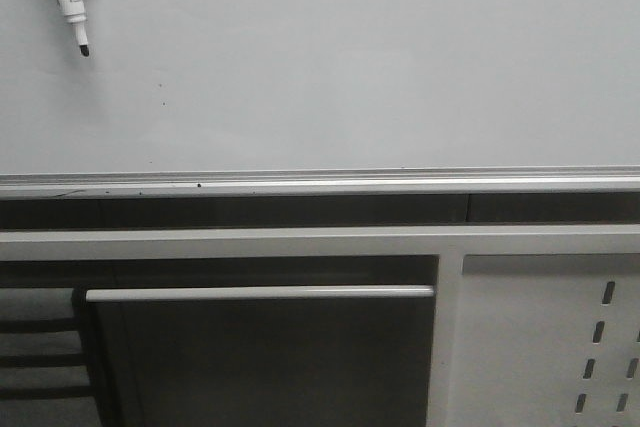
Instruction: Write number 1 on whiteboard
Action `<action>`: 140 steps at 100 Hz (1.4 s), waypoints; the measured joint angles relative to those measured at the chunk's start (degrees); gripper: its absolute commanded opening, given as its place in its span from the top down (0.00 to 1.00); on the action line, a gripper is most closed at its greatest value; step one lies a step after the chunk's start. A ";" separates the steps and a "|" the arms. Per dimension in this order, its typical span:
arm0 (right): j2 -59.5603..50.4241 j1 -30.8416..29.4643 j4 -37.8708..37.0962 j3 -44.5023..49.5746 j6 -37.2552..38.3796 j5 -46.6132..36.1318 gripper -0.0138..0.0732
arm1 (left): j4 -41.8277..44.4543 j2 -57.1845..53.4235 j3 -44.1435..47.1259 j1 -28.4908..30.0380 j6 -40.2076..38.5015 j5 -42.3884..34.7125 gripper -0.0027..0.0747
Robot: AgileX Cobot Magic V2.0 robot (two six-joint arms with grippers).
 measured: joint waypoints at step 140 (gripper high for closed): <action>0.00 0.00 33.38 0.00 0.10 -7.56 0.91 | -27.44 0.00 0.00 0.00 0.00 -0.84 0.99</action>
